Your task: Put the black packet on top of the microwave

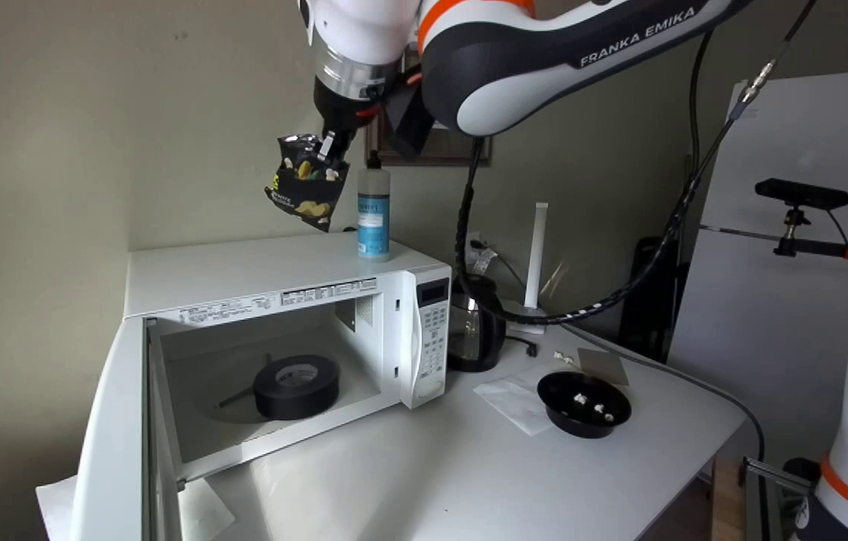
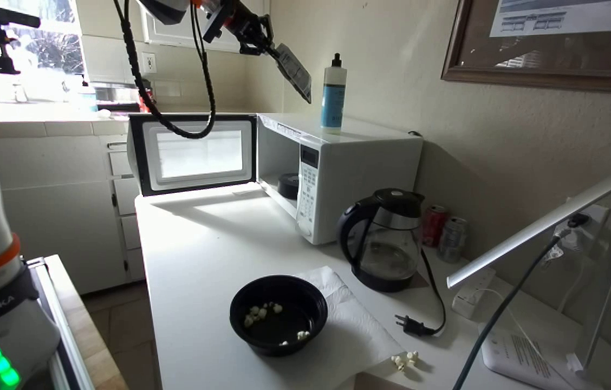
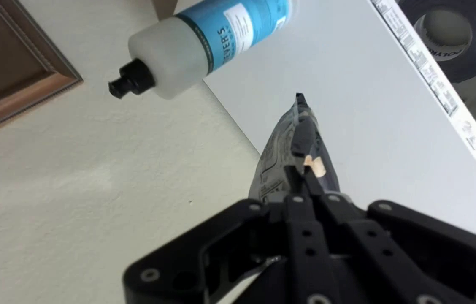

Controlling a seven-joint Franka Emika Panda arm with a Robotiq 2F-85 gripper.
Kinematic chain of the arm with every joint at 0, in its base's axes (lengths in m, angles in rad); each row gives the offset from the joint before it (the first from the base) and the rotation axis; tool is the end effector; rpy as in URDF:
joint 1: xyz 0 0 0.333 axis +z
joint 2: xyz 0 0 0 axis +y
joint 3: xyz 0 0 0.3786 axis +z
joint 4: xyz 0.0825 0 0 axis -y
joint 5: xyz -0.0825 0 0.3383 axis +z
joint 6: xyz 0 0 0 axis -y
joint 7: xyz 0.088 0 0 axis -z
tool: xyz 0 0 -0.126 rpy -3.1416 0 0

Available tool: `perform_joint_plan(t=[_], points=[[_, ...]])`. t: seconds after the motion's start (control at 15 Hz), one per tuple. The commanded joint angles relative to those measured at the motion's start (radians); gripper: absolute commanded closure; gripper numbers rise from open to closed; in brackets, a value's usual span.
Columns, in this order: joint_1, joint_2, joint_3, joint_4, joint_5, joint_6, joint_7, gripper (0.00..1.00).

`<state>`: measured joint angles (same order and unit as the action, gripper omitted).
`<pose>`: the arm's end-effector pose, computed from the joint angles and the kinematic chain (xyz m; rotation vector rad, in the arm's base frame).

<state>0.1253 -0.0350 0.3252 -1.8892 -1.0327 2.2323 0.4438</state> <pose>0.5126 0.2083 0.6349 2.2251 0.5981 0.8825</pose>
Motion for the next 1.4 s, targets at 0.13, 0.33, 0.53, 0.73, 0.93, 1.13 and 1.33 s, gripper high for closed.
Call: perform_joint_plan(t=[0.13, 0.33, 0.53, 0.73, 0.93, 1.13, 1.33], points=[[0.045, 0.148, -0.065, 0.078, -0.139, 0.084, -0.146, 1.00], [0.061, 0.186, -0.088, 0.091, -0.223, 0.039, -0.206, 1.00], [0.064, 0.211, -0.105, 0.097, -0.241, 0.052, -0.246, 0.91], [0.066, 0.223, -0.111, 0.110, -0.209, 0.063, -0.266, 0.58], [0.061, 0.213, -0.105, 0.116, -0.136, 0.068, -0.286, 0.35], [0.047, 0.183, -0.091, 0.112, 0.102, 0.108, -0.373, 0.13], [0.038, 0.154, -0.081, 0.107, 0.341, 0.121, -0.448, 0.00]])
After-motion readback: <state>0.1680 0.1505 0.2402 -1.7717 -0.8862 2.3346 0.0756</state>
